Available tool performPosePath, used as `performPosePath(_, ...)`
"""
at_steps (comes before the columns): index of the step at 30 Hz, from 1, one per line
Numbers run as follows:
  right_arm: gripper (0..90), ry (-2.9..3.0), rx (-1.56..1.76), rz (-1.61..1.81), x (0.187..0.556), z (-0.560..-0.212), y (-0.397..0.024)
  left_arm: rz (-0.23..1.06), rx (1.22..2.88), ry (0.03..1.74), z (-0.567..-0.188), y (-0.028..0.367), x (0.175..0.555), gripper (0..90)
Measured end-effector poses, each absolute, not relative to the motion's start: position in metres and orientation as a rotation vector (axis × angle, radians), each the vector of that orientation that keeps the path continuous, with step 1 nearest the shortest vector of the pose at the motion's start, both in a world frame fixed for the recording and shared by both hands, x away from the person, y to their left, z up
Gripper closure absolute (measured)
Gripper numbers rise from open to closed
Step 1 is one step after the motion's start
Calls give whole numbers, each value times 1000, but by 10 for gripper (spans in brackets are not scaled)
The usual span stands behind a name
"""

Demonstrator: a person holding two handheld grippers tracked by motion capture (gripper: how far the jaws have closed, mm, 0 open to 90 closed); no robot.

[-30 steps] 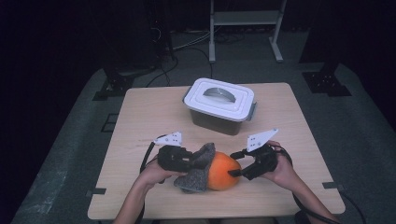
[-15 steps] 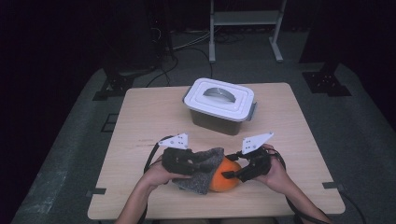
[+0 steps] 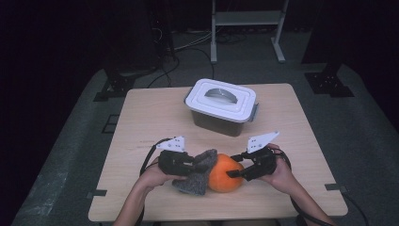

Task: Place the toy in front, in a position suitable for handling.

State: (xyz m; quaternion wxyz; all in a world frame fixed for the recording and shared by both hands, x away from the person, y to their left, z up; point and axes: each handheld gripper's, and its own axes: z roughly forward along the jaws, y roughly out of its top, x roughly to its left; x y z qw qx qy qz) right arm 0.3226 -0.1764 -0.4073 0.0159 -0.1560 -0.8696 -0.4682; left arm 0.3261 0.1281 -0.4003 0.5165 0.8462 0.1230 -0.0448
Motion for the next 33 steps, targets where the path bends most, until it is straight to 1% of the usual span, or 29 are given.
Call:
performPosePath(2,429,-2725,-456,-1456,320,-407,-172,-93,2025,248,-389,120,320,737)
performPosePath(3,429,-2725,-456,-1456,320,-407,-172,-93,2025,248,-389,120,320,737)
performPosePath(5,435,-2755,-398,-1458,313,-407,-163,-62,2028,186,-375,107,313,736)
performPosePath(6,435,-2755,-398,-1458,313,-407,-163,-62,2028,186,-375,107,313,736)
performPosePath(8,437,-2788,-355,-1440,308,-406,-157,-5,2073,182,-372,97,310,736)
performPosePath(9,437,-2788,-355,-1440,308,-406,-157,-5,2073,182,-372,97,310,736)
performPosePath(12,457,-2811,-296,-1434,302,-408,-158,-26,2057,225,-379,103,315,735)
performPosePath(14,459,-2819,-267,-1433,299,-408,-157,-8,2059,249,-380,108,318,728)
performPosePath(18,459,-2854,-207,-1414,293,-407,-152,-14,2048,287,-386,116,323,725)
performPosePath(22,459,-2867,-191,-1408,291,-407,-149,-52,2023,332,-391,121,327,723)
performPosePath(27,459,-2871,-188,-1401,291,-407,-148,-107,1997,315,-392,117,326,725)
performPosePath(28,457,-2874,-179,-1395,290,-407,-147,-143,1990,285,-391,112,323,724)
performPosePath(33,458,-2889,-161,-1388,288,-407,-148,-116,2023,271,-389,111,321,725)
